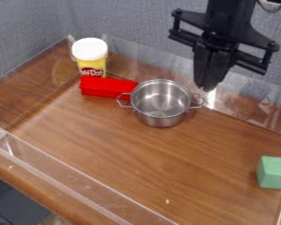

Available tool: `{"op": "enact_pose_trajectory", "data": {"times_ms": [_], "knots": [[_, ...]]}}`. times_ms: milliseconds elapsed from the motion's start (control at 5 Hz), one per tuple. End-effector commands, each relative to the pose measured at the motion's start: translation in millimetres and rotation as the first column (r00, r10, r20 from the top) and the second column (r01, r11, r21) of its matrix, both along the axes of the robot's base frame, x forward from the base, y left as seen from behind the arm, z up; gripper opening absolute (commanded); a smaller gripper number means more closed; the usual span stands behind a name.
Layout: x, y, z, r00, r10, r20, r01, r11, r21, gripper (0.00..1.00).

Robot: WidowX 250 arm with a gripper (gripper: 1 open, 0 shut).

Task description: Put green object to the left side of the table

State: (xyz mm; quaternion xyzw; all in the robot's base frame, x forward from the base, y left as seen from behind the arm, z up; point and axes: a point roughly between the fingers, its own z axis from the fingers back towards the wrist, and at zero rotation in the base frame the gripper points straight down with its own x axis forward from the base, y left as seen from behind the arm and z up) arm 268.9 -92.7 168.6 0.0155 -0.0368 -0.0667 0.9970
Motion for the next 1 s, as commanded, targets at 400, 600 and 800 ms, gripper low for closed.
{"op": "enact_pose_trajectory", "data": {"times_ms": [400,600,800], "knots": [[-16.9,-31.1,-34.5,0.994,-0.105,-0.040,0.104,0.994,-0.026,0.00],[-20.8,-42.6,-61.4,0.987,-0.148,-0.067,0.146,0.989,-0.030,0.00],[-18.5,-53.7,-84.4,0.982,-0.167,-0.090,0.165,0.986,-0.026,1.00]]}}
